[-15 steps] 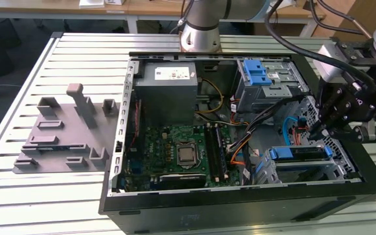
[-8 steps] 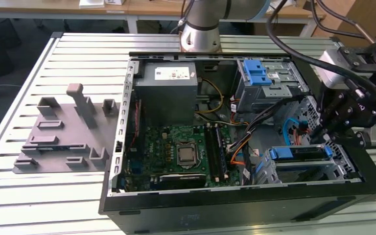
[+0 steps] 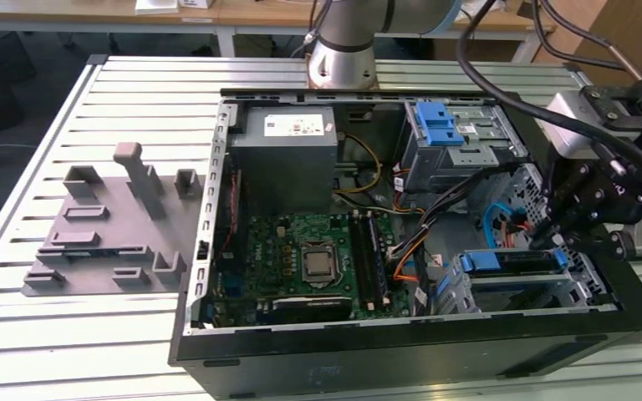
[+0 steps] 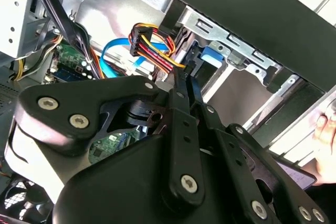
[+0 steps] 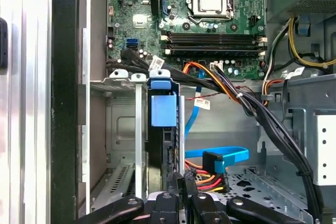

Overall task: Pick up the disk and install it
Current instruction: 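Insert the first disk wire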

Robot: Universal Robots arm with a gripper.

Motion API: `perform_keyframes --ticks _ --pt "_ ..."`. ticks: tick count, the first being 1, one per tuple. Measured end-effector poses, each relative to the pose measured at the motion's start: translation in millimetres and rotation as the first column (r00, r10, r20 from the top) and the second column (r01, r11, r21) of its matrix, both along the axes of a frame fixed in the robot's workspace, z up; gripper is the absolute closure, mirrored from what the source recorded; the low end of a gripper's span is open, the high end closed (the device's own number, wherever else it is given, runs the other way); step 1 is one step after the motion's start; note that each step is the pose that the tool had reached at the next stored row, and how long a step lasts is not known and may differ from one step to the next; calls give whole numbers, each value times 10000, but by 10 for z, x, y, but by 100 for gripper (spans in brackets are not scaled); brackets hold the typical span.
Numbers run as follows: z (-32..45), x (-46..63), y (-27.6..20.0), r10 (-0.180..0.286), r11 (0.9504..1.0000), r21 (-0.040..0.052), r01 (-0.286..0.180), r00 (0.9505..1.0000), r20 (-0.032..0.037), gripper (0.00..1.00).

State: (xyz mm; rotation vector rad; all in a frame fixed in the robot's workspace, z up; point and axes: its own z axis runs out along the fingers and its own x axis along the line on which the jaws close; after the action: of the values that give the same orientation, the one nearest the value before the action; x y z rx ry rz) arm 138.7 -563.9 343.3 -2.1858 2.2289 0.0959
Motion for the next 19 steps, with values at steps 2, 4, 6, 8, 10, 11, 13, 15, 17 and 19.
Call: perform_keyframes --ticks 2,4,6,8,10,11,13,15,17,19 --pt "-6 0 -12 0 10000 15 0 10000 0 84" --pt "-10 0 -22 1 10000 69 -1 10000 0 84" --pt "-13 0 -30 0 9998 178 0 10000 -5 84" --pt "-18 -1 -39 0 9996 294 0 10000 -8 84" --pt "-29 -3 -55 0 9995 307 0 10000 -8 84" --pt "-35 -9 -62 -2 9995 308 2 10000 -8 84" --pt "-46 -27 -66 0 9995 308 0 10000 -8 84" --pt "-53 -38 -67 -17 9995 307 17 10000 -8 84" --pt "-60 -38 -67 -77 9995 306 77 10000 -8 84" --pt "-66 -39 -67 -131 9994 307 131 9999 -8 84"
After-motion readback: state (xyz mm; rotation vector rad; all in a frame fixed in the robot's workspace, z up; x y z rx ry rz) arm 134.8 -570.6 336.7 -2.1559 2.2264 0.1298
